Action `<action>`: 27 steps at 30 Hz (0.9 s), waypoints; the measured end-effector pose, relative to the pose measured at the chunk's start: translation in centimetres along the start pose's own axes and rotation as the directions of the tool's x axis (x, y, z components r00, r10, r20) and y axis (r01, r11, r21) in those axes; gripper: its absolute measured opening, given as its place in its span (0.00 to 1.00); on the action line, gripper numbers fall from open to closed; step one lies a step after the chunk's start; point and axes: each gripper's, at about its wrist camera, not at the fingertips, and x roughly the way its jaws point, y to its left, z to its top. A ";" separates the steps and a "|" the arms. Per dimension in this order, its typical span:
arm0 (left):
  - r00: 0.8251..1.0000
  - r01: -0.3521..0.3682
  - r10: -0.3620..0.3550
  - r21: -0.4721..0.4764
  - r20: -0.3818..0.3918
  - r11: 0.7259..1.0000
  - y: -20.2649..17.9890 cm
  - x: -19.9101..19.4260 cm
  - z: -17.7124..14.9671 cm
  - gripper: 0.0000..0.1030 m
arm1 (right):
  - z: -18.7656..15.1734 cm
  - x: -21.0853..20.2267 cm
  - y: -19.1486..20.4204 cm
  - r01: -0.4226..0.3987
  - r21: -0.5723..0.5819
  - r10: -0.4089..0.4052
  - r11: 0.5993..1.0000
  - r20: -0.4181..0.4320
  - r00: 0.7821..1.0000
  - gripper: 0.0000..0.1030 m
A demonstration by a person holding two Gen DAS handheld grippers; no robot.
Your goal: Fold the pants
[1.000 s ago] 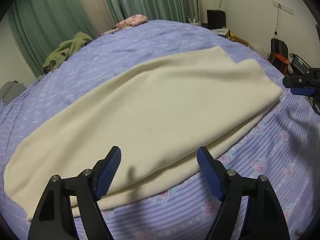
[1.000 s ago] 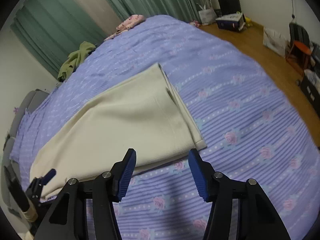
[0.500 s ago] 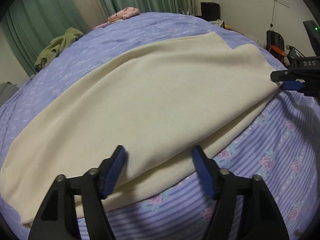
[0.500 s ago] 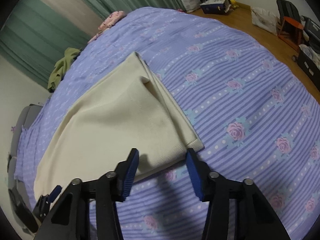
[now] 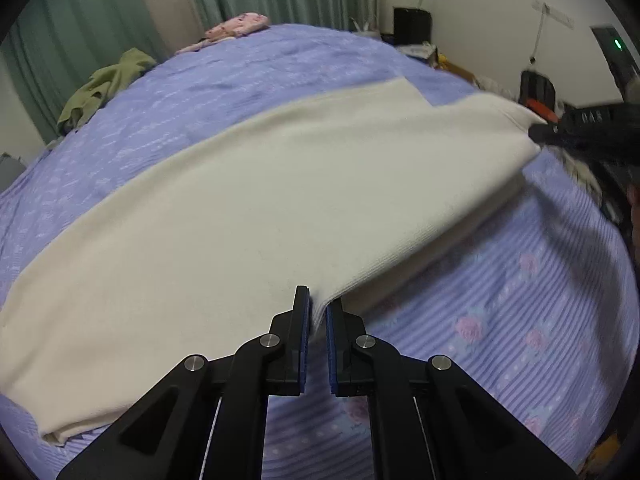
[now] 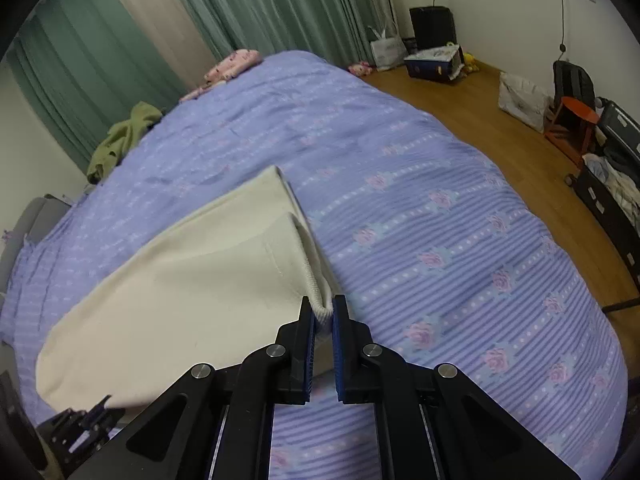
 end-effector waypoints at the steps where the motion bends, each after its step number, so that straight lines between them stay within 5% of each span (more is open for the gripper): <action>1: 1.000 0.004 -0.004 -0.004 -0.025 1.000 -0.1 0.9 -0.4 0.09 | -0.2 0.5 -0.3 0.013 0.001 -0.013 1.000 -0.020 1.000 0.08; 5: 0.999 0.024 -0.025 -0.021 -0.038 0.999 0.1 1.6 -0.5 0.12 | -1.7 2.9 -0.9 0.053 -0.027 -0.056 0.998 -0.097 0.994 0.08; 7: 0.998 0.043 -0.043 -0.017 -0.051 0.999 -0.1 1.3 -0.2 0.39 | -2.2 3.4 -1.4 0.062 -0.018 -0.064 0.998 -0.122 0.990 0.13; 9: 0.997 0.058 -0.059 -0.028 -0.051 0.998 -0.3 0.6 0.1 0.67 | -2.1 2.4 -1.9 0.064 0.021 -0.061 0.998 -0.119 0.991 0.33; 11: 0.998 0.061 -0.060 -0.048 0.010 0.997 -0.4 -1.2 0.6 0.67 | -1.4 -0.3 -2.0 0.098 0.017 -0.097 0.995 -0.029 0.995 0.52; 14: 0.998 0.049 -0.046 -0.057 0.052 0.997 -0.5 -2.2 1.6 0.68 | 0.3 -2.4 -1.0 0.051 -0.047 -0.048 0.998 0.066 0.997 0.56; 18: 0.995 0.044 -0.035 -0.085 0.095 0.995 0.3 -1.2 4.2 0.68 | 4.2 -0.6 2.0 -0.038 -0.212 0.057 0.976 0.084 0.995 0.56; 22: 0.993 0.069 -0.053 -0.150 0.108 0.986 1.7 1.3 6.8 0.68 | 8.3 4.8 5.2 -0.146 -0.345 0.155 0.927 -0.001 0.988 0.55; 27: 0.993 0.106 -0.093 -0.211 0.067 0.972 2.5 4.3 7.9 0.67 | 11.3 12.4 7.1 -0.177 -0.403 0.129 0.898 -0.143 0.981 0.48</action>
